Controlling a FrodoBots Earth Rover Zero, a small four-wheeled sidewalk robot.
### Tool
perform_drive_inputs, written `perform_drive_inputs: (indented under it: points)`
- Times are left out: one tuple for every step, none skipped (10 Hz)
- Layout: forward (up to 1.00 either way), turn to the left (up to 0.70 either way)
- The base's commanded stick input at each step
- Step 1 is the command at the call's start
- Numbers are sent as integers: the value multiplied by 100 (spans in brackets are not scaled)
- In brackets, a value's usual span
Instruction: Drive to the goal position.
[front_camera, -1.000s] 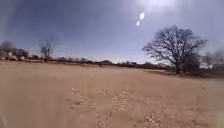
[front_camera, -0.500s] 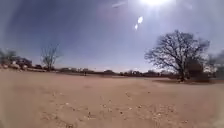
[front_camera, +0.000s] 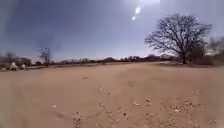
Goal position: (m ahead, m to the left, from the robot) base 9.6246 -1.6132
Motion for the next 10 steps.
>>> perform_drive_inputs:
  points:
    - [100,0]
    - [100,0]
    - [100,0]
    - [100,0]
    - [100,0]
    - [100,0]
    - [100,0]
    - [100,0]
    - [100,0]
    - [100,0]
